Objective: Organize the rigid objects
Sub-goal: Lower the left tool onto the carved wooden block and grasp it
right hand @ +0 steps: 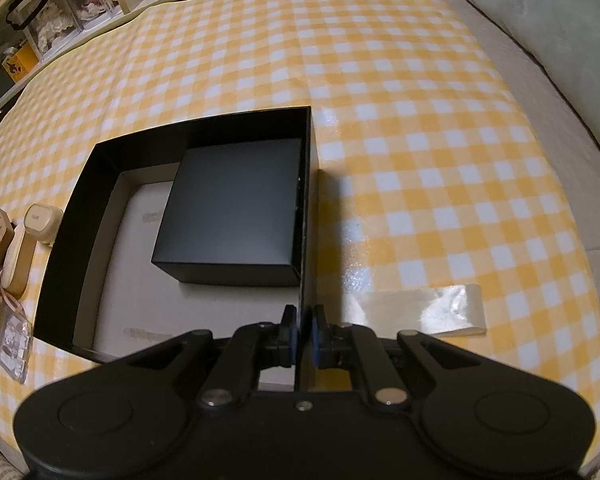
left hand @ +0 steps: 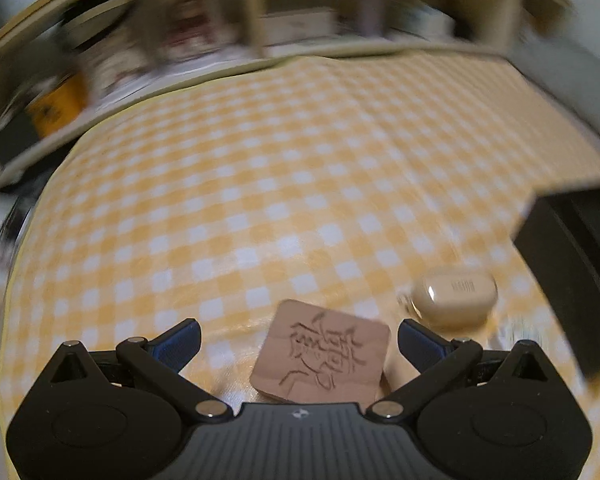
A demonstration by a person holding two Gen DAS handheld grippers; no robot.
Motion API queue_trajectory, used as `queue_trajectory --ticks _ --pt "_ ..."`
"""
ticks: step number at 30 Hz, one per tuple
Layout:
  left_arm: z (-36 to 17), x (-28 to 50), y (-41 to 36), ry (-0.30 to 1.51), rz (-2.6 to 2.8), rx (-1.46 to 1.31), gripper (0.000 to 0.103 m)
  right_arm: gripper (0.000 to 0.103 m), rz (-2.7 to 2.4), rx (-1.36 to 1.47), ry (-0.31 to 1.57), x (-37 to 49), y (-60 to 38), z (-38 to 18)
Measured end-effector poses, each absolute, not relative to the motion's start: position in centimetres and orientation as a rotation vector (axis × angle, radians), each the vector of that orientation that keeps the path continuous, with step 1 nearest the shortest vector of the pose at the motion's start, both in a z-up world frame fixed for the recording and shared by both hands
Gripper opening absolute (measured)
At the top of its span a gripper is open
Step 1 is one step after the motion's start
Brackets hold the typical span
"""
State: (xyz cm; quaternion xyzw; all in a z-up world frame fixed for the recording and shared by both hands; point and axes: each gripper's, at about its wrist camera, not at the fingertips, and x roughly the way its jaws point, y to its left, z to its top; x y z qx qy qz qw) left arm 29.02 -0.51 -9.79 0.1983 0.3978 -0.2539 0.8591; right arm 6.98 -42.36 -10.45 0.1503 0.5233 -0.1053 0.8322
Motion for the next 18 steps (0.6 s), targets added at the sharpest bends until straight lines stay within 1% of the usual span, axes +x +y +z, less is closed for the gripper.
queue_trajectory --ticks 6,8,9,18 --pt "-11.6 29.1 -1.3 0.862 -0.653 0.532 0.102 0.008 -0.224 0.306 1.119 7.0 -42.1 -10.7" --pt "-12.0 29.6 -1.3 0.893 -0.668 0.537 0.096 0.008 -0.225 0.3 1.122 7.0 -41.9 -10.7" --pt "-12.2 29.9 -1.3 0.922 -0.678 0.531 0.087 0.008 -0.225 0.299 1.123 7.0 -41.9 -10.6" --pt "-12.8 31.7 -0.4 0.98 -0.642 0.383 0.085 0.008 -0.234 0.282 1.138 8.8 -40.4 -11.3"
